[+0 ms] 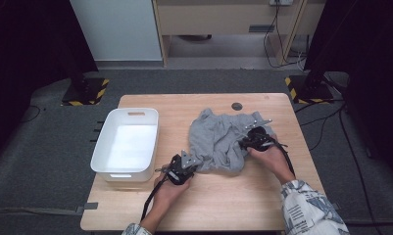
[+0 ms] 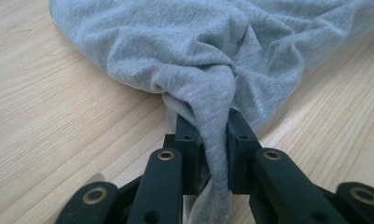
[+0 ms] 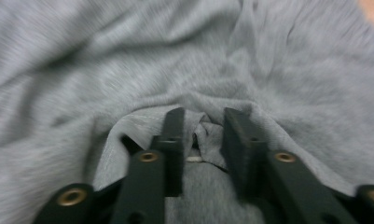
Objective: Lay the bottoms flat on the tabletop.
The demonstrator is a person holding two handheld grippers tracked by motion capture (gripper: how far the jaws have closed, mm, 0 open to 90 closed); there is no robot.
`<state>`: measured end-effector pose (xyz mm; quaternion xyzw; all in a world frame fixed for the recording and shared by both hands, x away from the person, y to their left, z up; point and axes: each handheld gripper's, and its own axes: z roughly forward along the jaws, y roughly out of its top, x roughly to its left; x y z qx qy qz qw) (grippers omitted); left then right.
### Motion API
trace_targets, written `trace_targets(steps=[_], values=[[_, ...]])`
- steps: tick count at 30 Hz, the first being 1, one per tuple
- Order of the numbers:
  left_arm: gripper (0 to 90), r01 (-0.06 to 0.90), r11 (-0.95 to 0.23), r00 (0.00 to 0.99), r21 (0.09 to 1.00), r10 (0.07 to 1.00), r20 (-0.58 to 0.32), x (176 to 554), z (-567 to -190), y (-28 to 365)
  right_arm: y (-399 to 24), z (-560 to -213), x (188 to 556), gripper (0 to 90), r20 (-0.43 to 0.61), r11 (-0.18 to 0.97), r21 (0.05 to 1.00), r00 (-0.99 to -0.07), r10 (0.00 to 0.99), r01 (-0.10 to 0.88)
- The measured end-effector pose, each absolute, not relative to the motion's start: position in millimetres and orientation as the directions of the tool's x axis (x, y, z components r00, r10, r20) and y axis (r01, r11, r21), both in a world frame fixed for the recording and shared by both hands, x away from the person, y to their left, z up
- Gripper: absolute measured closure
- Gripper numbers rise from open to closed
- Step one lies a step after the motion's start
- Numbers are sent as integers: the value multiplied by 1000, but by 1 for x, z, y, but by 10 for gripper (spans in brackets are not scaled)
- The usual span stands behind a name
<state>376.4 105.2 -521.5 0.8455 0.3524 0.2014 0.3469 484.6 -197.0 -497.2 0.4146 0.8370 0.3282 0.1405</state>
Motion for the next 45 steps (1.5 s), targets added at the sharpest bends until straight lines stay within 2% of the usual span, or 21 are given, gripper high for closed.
trace_targets(steps=[1,3,7,14,18,20,24,29,32,37,43,45], values=[[778,456,-511,670,729,736,96,376,-521,105,-197,-497,485,652,37,441,666,-617,786,602],[777,457,-512,670,727,736,97,376,-522,105,-203,-482,477,594,21,424,704,-614,789,570],[777,455,-514,670,727,735,100,376,-522,105,-212,-472,467,600,-2,438,711,-621,784,550],[776,458,-518,670,723,735,102,376,-523,104,-208,-473,453,754,-55,542,666,-691,721,513],[776,457,-518,671,723,734,102,376,-523,104,-194,-481,455,808,-64,581,629,-711,700,516],[776,457,-518,671,723,734,102,376,-523,104,-185,-485,458,797,-62,580,629,-710,701,517],[776,457,-519,673,722,733,101,376,-523,104,-165,-486,461,689,-40,538,680,-708,706,498],[774,454,-525,677,720,729,104,375,-522,104,-146,-498,462,609,-48,569,650,-720,692,503],[773,456,-525,677,719,729,103,376,-522,105,-148,-494,462,570,-34,547,669,-715,699,503],[774,459,-526,675,716,731,105,376,-523,105,-164,-478,459,575,-18,502,709,-700,714,495],[775,461,-521,670,719,735,104,377,-523,106,-177,-475,454,697,-49,516,711,-699,713,477],[775,460,-521,671,719,734,103,377,-523,106,-174,-479,454,692,-58,536,698,-708,704,476]])
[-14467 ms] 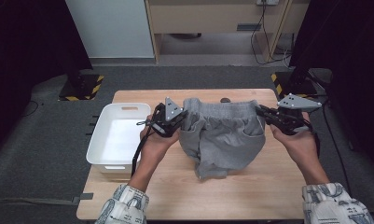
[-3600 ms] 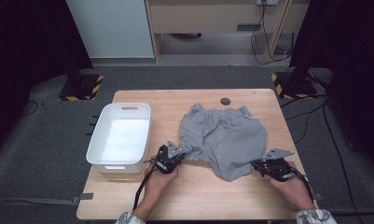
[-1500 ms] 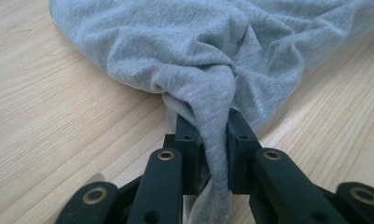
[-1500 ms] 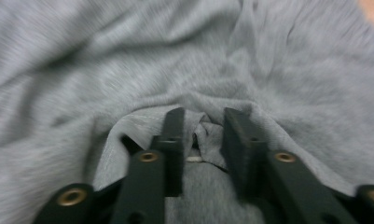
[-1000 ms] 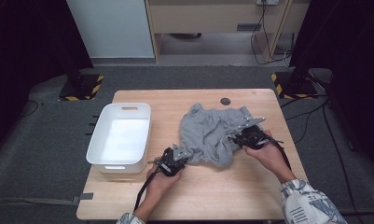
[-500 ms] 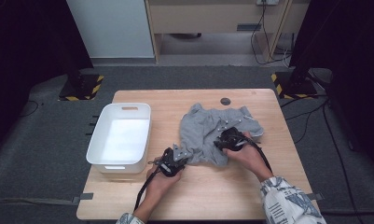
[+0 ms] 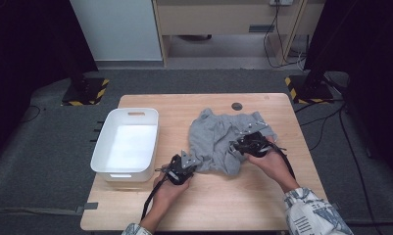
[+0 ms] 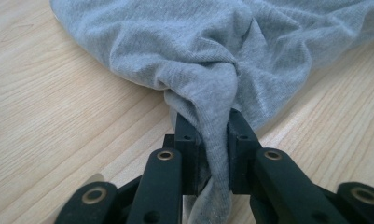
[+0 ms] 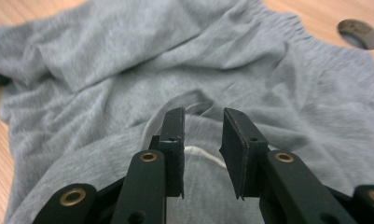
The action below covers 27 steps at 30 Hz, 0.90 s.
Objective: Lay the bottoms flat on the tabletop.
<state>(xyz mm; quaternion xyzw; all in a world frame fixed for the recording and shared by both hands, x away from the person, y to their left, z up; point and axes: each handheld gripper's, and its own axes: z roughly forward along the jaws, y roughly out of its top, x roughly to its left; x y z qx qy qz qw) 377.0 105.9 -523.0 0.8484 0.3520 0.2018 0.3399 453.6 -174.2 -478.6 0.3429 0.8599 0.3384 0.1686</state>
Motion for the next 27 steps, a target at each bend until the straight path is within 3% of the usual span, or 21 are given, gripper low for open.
trace_targets(steps=[8,14,16,19,27], values=[[775,463,-519,668,718,737,102,377,-522,108,-159,-504,454,520,-79,576,648,-708,702,498],[776,462,-518,668,720,737,102,377,-521,108,-159,-509,457,644,-105,581,635,-688,718,510],[776,463,-518,667,720,738,102,377,-521,109,-165,-509,457,811,-101,575,638,-685,722,512],[776,462,-518,667,720,738,103,377,-521,108,-172,-509,454,854,-63,548,651,-683,728,525],[778,462,-517,666,720,739,103,378,-522,109,-197,-496,444,862,-52,515,678,-664,746,525]])
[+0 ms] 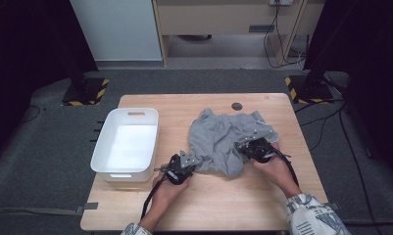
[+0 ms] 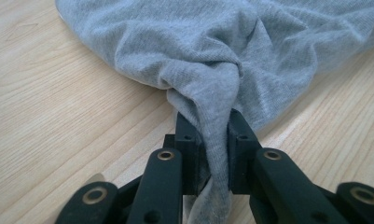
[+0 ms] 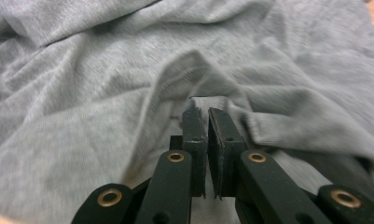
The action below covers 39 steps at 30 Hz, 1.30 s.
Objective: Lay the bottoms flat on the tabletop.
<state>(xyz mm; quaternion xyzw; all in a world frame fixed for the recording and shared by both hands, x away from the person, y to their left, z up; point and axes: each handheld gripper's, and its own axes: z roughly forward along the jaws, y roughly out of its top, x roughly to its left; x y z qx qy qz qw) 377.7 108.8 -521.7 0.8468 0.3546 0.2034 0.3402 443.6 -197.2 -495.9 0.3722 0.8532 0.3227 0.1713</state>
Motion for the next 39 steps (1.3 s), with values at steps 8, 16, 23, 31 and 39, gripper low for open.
trace_targets(steps=[8,16,23,31,39], values=[[779,465,-519,665,717,739,104,378,-522,109,-222,-490,431,842,-29,495,687,-662,749,531],[777,466,-514,663,720,742,101,378,-521,110,-223,-491,426,644,-8,444,739,-653,757,507],[777,463,-514,663,722,741,102,378,-521,110,-209,-499,432,605,-53,494,701,-653,755,514],[778,463,-512,663,724,742,101,378,-520,111,-216,-500,430,860,-69,521,656,-645,761,546],[784,468,-515,661,718,744,103,379,-521,111,-259,-487,407,861,-79,477,680,-591,803,556]])
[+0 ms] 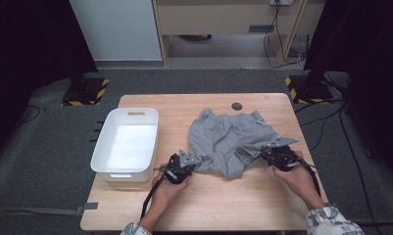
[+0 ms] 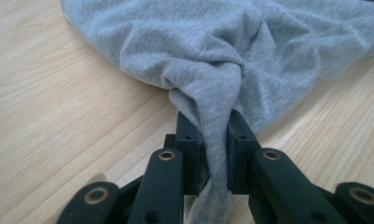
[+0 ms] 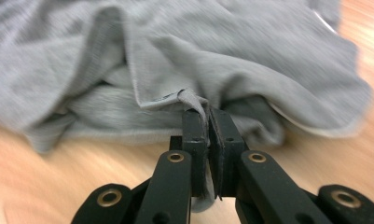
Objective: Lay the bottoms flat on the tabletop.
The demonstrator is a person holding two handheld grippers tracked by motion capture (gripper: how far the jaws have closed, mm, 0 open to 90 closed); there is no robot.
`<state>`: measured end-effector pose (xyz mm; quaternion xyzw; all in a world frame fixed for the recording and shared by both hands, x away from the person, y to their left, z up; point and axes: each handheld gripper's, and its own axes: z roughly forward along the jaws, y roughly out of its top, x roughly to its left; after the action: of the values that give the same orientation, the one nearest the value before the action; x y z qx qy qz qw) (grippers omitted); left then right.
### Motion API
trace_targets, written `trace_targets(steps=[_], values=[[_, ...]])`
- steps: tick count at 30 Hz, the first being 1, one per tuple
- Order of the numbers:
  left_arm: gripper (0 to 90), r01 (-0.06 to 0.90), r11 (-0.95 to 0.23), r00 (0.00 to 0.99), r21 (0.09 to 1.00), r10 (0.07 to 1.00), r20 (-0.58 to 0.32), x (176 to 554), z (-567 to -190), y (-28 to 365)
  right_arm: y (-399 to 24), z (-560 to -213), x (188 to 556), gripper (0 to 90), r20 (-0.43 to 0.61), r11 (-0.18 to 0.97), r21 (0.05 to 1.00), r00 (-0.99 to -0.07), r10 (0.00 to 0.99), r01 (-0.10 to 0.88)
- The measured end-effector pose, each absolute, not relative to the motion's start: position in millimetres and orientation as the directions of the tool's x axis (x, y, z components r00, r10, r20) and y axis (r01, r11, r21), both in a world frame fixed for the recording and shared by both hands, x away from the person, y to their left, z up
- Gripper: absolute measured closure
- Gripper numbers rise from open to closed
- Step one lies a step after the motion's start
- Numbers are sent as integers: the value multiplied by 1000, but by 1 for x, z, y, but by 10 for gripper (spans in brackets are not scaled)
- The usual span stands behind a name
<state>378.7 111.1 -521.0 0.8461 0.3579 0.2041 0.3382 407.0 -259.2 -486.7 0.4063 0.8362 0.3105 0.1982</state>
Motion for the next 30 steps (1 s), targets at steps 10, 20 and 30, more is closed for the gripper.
trace_targets(steps=[10,20,30], values=[[666,464,-454,639,761,766,68,376,-509,121,-303,-503,377,861,-96,424,673,-496,863,606],[625,435,-438,638,787,766,73,354,-494,132,-307,-506,374,858,-97,416,684,-491,866,599],[580,502,-526,639,686,760,115,349,-514,130,-307,-506,373,858,-93,412,689,-491,866,596]])
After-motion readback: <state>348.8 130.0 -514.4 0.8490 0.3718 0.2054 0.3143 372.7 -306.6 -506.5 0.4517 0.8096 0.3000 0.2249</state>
